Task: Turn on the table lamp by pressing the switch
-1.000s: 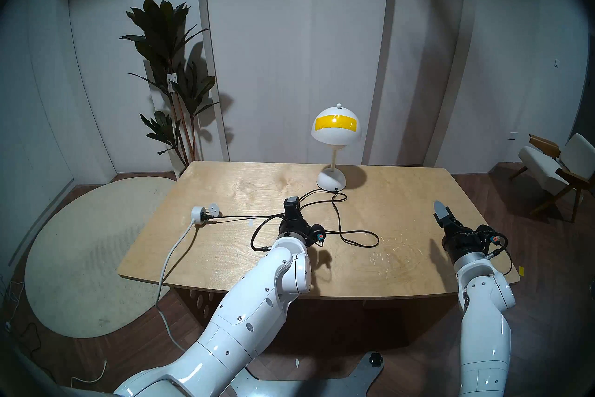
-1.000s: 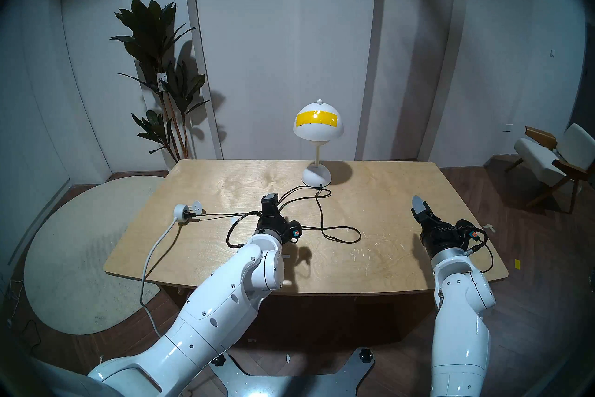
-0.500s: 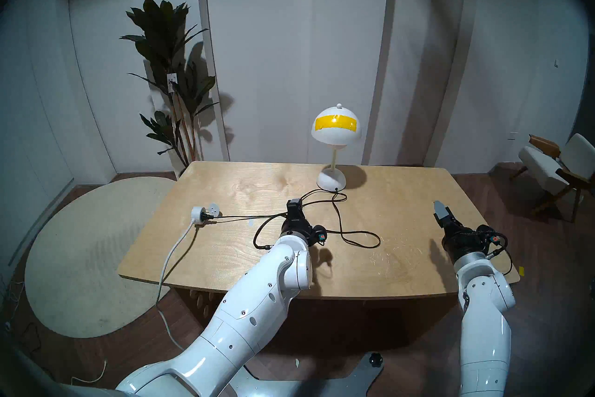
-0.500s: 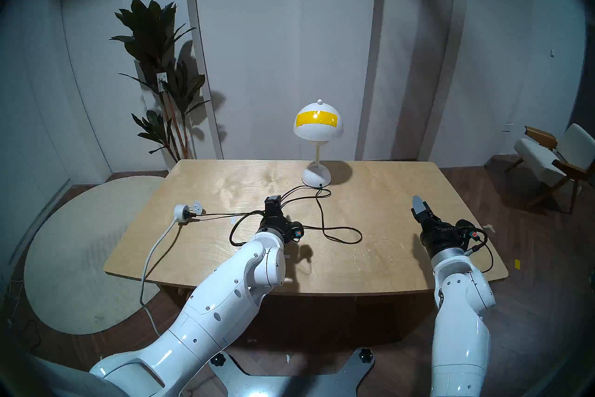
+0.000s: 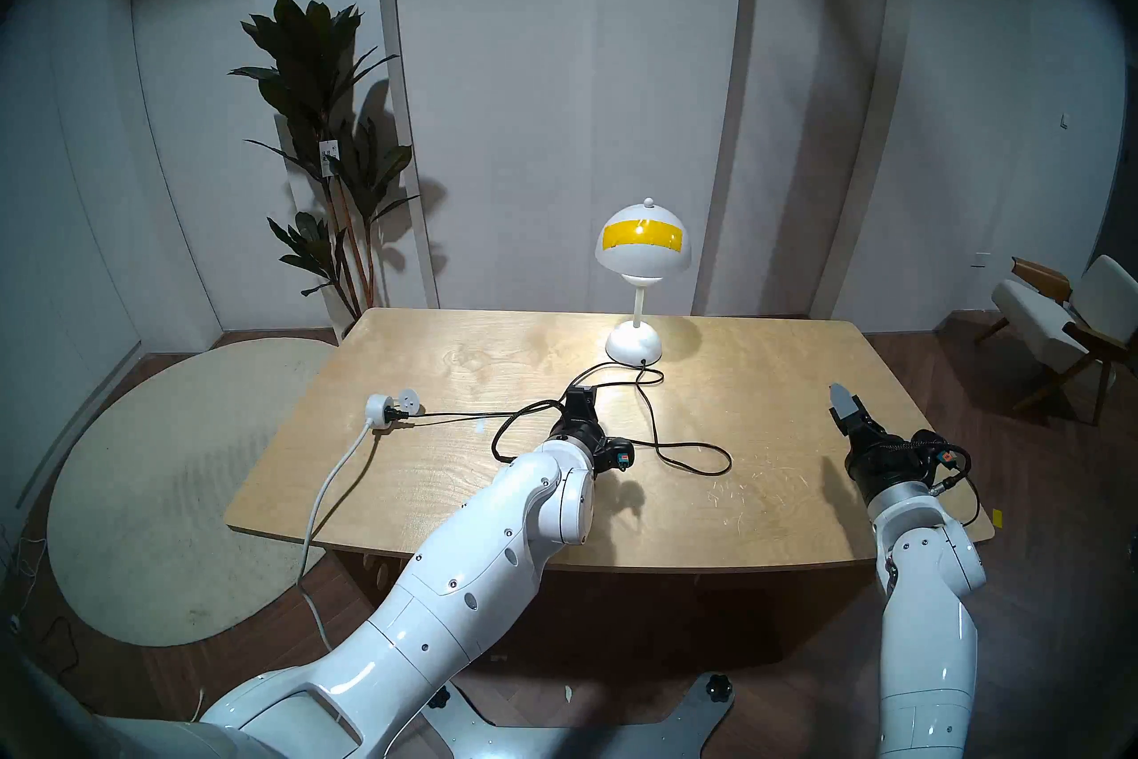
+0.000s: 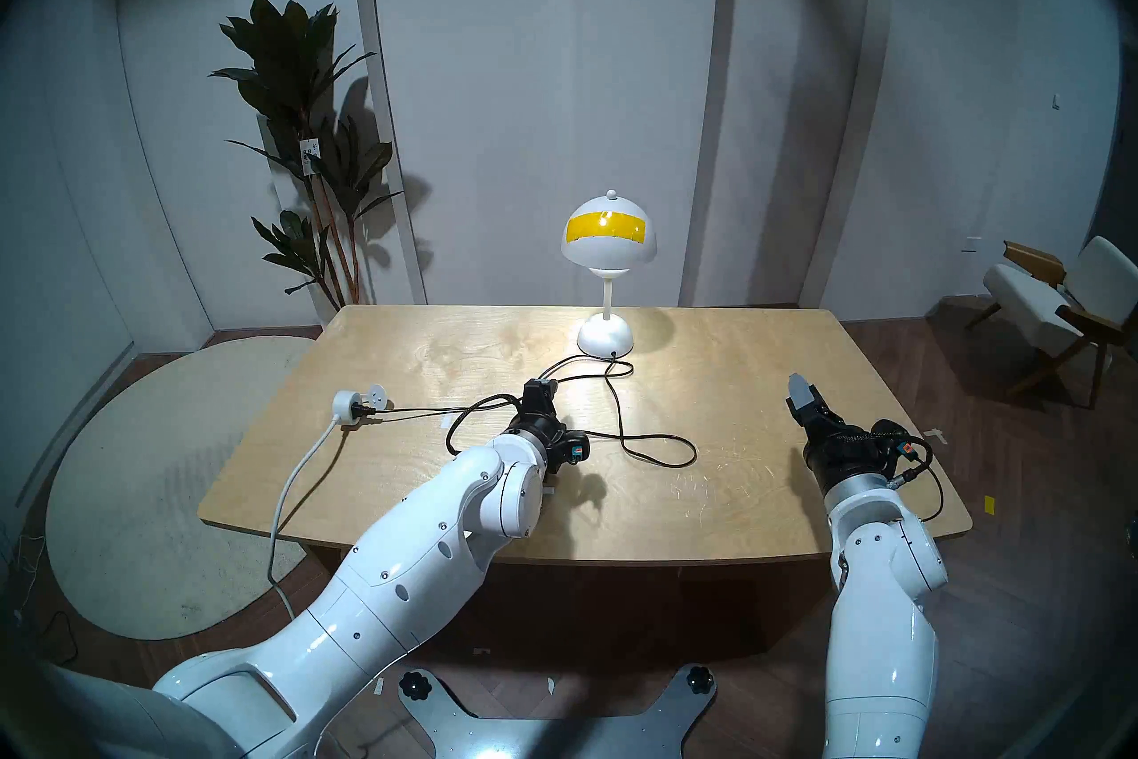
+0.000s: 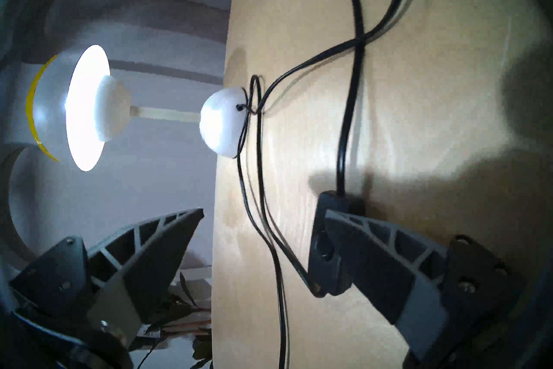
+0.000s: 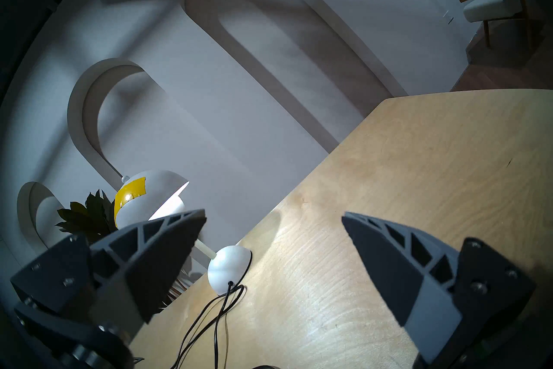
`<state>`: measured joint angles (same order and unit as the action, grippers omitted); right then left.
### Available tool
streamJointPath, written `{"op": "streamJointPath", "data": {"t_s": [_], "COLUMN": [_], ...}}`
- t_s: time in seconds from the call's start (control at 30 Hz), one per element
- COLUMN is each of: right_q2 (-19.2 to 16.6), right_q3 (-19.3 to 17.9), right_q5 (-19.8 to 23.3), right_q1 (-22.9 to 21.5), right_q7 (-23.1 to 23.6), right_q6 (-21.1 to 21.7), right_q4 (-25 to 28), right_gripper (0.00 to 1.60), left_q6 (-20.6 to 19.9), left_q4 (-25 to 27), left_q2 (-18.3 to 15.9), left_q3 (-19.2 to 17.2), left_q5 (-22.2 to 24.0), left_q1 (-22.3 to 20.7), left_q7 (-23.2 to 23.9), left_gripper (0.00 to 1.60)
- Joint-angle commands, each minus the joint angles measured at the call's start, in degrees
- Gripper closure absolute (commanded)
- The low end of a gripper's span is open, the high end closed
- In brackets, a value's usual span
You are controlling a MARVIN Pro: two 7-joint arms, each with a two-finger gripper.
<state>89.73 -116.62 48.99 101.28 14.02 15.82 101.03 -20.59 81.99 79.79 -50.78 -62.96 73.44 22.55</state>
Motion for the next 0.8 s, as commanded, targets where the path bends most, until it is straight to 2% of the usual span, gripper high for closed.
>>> {"op": "streamJointPath", "data": {"t_s": [0.0, 0.1, 0.13, 0.17, 0.37, 0.4, 0.6, 0.63, 0.67, 0.7, 0.73, 0.77], "right_q2": [-0.15, -0.19, -0.2, -0.21, -0.27, -0.28, -0.35, -0.36, -0.37, -0.38, -0.4, -0.41], "right_q3": [0.04, 0.03, 0.03, 0.03, 0.03, 0.03, 0.04, 0.05, 0.05, 0.05, 0.06, 0.06], "right_q5": [-0.05, -0.01, 0.0, 0.01, 0.06, 0.06, 0.09, 0.09, 0.1, 0.11, 0.11, 0.12], "right_q1": [-0.25, -0.34, -0.38, -0.41, -0.53, -0.53, -0.57, -0.58, -0.59, -0.59, -0.6, -0.61], "right_q7": [0.32, 0.32, 0.31, 0.3, 0.25, 0.26, 0.28, 0.28, 0.29, 0.29, 0.29, 0.29], "right_q6": [-0.29, -0.26, -0.24, -0.23, -0.19, -0.19, -0.2, -0.2, -0.21, -0.21, -0.21, -0.21], "right_q4": [1.4, 1.24, 1.17, 1.11, 0.76, 0.76, 0.68, 0.65, 0.65, 0.63, 0.63, 0.61], "right_gripper": [0.0, 0.0, 0.0, 0.0, 0.0, 0.0, 0.0, 0.0, 0.0, 0.0, 0.0, 0.0], "left_q6": [-0.62, -4.15, -5.06, -5.25, -8.45, -8.85, -12.1, -12.65, -13.33, -14.28, -14.61, -15.14], "left_q4": [3.2, 4.18, 4.89, 5.75, 10.02, 11.57, 16.1, 16.09, 17.72, 17.36, 18.41, 18.67], "left_q2": [-3.01, 0.6, 0.39, 1.76, 3.72, 4.37, 7.75, 7.89, 9.27, 8.98, 10.11, 10.48], "left_q3": [-0.54, -6.34, -6.01, -8.35, -12.57, -14.51, -20.52, -20.56, -23.3, -22.34, -24.48, -24.92], "left_q5": [0.59, 5.65, 7.68, 8.36, 15.52, 16.87, 25.65, 26.72, 28.33, 29.92, 31.02, 32.33], "left_q1": [-1.48, -0.26, -1.18, -0.72, -3.43, -2.78, -1.55, -1.8, -0.64, -1.37, -0.59, -0.64], "left_q7": [7.33, 2.99, 2.73, 3.2, 2.37, 2.59, 2.25, 1.73, 1.83, 0.82, 0.85, 0.18], "left_gripper": [0.0, 0.0, 0.0, 0.0, 0.0, 0.0, 0.0, 0.0, 0.0, 0.0, 0.0, 0.0]}}
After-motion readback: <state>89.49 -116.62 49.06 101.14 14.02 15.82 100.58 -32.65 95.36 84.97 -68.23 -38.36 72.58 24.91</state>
